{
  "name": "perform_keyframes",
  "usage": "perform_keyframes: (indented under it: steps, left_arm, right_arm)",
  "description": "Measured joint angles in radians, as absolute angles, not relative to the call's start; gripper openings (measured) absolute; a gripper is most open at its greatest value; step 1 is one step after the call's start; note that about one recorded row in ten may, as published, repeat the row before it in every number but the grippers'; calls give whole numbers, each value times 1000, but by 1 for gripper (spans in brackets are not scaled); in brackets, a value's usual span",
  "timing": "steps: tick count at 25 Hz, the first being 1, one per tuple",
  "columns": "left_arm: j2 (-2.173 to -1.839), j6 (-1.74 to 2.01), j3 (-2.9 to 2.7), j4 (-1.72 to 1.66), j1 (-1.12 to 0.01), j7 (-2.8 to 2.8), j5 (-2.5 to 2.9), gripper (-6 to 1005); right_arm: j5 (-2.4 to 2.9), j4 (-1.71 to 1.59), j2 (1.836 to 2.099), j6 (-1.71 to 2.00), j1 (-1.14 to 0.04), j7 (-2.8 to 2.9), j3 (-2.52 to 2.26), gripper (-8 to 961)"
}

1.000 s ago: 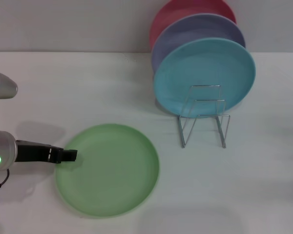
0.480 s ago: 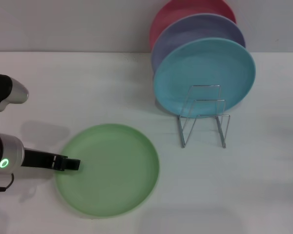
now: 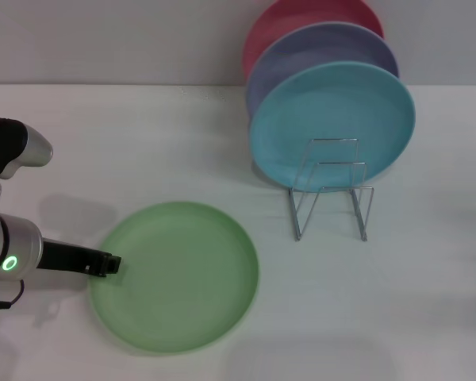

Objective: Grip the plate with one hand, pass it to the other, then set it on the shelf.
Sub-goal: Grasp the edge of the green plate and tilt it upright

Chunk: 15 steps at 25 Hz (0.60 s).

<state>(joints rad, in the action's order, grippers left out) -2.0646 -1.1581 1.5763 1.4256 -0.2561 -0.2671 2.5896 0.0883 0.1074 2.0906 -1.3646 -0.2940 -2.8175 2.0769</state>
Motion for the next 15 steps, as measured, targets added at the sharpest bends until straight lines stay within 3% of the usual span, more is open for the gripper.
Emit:
perform_keyframes:
  steps: [4, 13, 15]
  left_arm:
    - [-2064, -1160, 1576, 1428, -260, -274, 2592, 329]
    - [-2062, -1163, 1577, 1430, -265, -301, 2593, 72]
    - [-2062, -1164, 1577, 1434, -265, -306, 2593, 63]
  right_arm:
    - [89, 107, 2091, -1364, -294, -2817, 2077, 740]
    - [90, 106, 2092, -1370, -293, -2814, 2077, 740]
    - [90, 106, 2092, -1373, -292, -2812, 2077, 740]
